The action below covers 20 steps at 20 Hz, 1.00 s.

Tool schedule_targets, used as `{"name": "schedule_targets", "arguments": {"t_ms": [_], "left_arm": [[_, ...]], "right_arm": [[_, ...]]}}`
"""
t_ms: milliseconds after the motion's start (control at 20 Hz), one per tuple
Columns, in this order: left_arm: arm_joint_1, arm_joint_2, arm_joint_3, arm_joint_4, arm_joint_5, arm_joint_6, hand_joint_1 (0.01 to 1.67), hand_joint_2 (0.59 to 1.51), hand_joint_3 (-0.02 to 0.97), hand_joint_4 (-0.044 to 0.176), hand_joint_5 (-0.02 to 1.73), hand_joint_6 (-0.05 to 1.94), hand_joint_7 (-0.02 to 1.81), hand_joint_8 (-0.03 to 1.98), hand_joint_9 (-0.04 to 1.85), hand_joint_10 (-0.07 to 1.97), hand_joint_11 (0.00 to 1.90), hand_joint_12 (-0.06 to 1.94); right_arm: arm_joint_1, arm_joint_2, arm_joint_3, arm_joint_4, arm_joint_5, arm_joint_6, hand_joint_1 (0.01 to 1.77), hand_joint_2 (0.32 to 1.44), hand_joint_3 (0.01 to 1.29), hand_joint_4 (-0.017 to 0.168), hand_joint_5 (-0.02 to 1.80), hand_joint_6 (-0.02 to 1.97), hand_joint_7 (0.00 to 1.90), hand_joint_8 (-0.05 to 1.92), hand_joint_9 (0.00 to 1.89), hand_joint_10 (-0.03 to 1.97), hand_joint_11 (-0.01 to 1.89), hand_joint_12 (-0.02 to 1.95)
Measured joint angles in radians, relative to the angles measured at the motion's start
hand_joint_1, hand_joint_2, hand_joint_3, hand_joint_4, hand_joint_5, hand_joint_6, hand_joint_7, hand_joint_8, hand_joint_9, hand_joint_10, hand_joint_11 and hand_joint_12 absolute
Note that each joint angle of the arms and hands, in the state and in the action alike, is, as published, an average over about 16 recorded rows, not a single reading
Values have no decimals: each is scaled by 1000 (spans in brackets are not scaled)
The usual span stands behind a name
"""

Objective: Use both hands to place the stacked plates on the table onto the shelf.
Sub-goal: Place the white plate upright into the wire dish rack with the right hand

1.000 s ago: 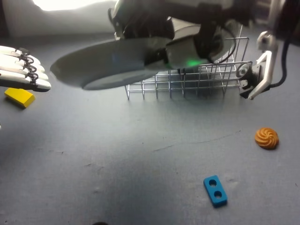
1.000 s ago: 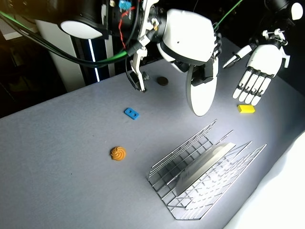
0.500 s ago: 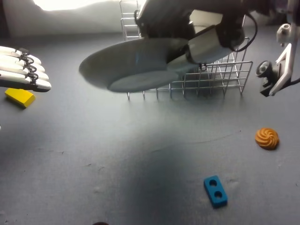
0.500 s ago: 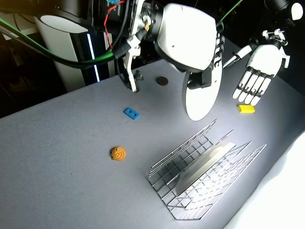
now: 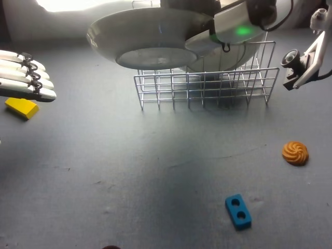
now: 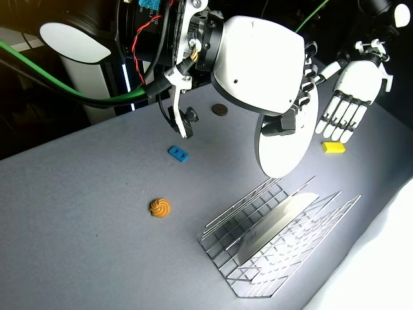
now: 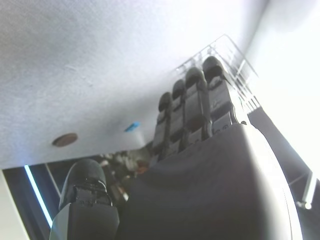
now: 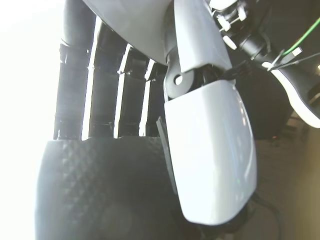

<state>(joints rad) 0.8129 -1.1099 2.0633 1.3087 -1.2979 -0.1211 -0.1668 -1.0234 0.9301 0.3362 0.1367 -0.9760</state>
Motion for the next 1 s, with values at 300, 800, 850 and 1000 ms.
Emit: {"name": "schedule_targets", "arguments": {"t_ms": [300,800,850,1000], "left_arm": [[8,3,-5,-41,1,65,16,1143,18,6,112,14,129,1,107,15,16,233],[17,12,-13,-109,11,158,15,1139,18,7,111,14,140,1,118,15,16,260],[17,13,-14,-111,12,163,15,1139,18,7,110,14,139,1,118,15,16,260],[17,15,-17,-115,16,173,15,1138,18,7,109,14,138,1,119,15,16,260]], "right_arm": [[-1,-2,44,-154,-2,216,1353,1007,11,-9,915,944,1050,724,1038,1052,962,1144],[-1,-21,141,-254,-75,467,1356,1007,11,-9,917,945,1047,725,1018,1075,961,1155],[0,-23,151,-254,-82,480,1356,1007,11,-9,917,946,1045,728,1014,1079,961,1156],[-1,-33,178,-254,-102,513,1358,1007,11,-9,917,946,1043,729,1007,1086,958,1158]]}}
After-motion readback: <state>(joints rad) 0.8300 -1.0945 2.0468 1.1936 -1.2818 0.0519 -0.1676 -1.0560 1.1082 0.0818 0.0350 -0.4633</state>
